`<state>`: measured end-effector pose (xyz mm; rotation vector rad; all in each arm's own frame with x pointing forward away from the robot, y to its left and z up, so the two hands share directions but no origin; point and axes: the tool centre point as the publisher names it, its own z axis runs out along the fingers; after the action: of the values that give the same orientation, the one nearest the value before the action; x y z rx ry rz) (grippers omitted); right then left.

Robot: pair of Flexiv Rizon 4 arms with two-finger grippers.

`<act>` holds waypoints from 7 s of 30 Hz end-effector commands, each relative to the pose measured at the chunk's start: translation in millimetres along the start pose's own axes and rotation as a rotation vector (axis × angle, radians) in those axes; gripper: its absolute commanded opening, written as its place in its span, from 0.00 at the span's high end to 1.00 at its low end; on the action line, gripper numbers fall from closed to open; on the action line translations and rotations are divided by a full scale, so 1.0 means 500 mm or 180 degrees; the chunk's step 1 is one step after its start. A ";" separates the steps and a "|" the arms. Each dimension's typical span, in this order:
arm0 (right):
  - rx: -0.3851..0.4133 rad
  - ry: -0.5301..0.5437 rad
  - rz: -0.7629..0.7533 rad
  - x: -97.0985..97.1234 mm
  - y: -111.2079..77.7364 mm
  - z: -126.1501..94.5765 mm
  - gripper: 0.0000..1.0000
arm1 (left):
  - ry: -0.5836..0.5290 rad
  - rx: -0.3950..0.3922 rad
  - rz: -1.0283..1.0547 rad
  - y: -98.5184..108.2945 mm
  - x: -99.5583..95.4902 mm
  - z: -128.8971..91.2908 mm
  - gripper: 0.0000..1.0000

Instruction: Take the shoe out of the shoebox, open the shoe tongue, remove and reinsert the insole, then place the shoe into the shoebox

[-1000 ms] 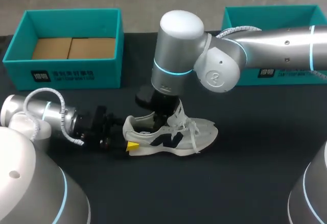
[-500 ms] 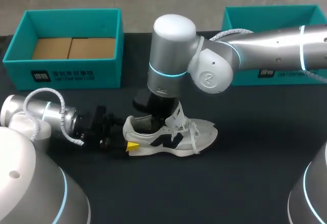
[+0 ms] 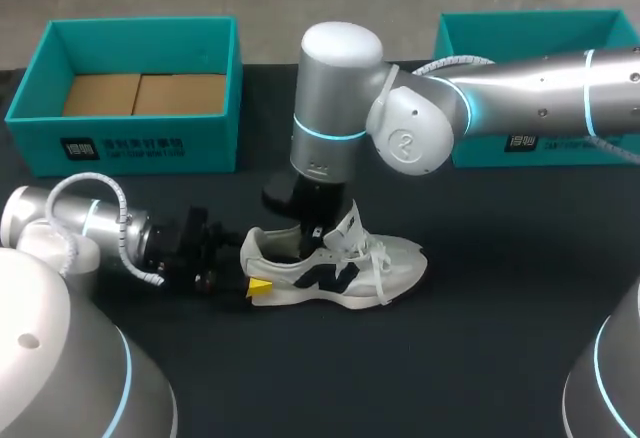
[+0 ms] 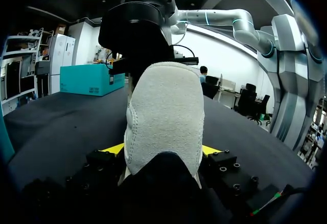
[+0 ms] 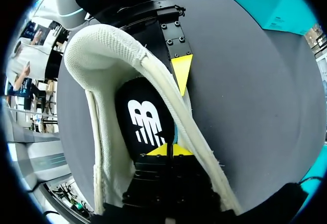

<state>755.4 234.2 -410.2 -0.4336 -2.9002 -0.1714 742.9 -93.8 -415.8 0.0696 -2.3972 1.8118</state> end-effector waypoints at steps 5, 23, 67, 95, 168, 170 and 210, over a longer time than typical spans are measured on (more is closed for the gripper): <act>-0.0047 0.0076 -0.0134 0.000 -0.039 -0.045 1.00 | -0.0009 -0.0003 -0.0007 0.007 -0.002 0.002 1.00; -0.0174 -0.0124 -0.0130 -0.003 -0.060 -0.099 1.00 | -0.0009 -0.0003 -0.0007 0.007 -0.002 0.002 1.00; -0.0748 0.0166 -0.0625 0.032 0.096 -0.188 1.00 | -0.0009 -0.0003 -0.0007 0.007 -0.002 0.002 1.00; -0.1126 0.0993 -0.0557 0.024 0.076 -0.153 0.65 | -0.0009 -0.0003 -0.0007 0.007 -0.002 0.002 1.00; -0.2321 0.1039 0.0325 0.015 0.165 -0.399 1.00 | -0.0009 -0.0003 -0.0007 0.007 -0.002 0.002 1.00; -0.2321 0.1039 0.0325 0.015 0.165 -0.399 1.00 | -0.0009 -0.0003 -0.0007 0.007 -0.002 0.002 1.00; -0.3335 0.1120 0.1408 0.054 0.074 -0.667 1.00 | -0.0009 -0.0003 -0.0007 0.007 -0.002 0.002 1.00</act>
<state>816.2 242.3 -79.5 -0.9881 -2.0967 -1.4129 743.7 -93.9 -415.4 0.0722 -2.3979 1.8115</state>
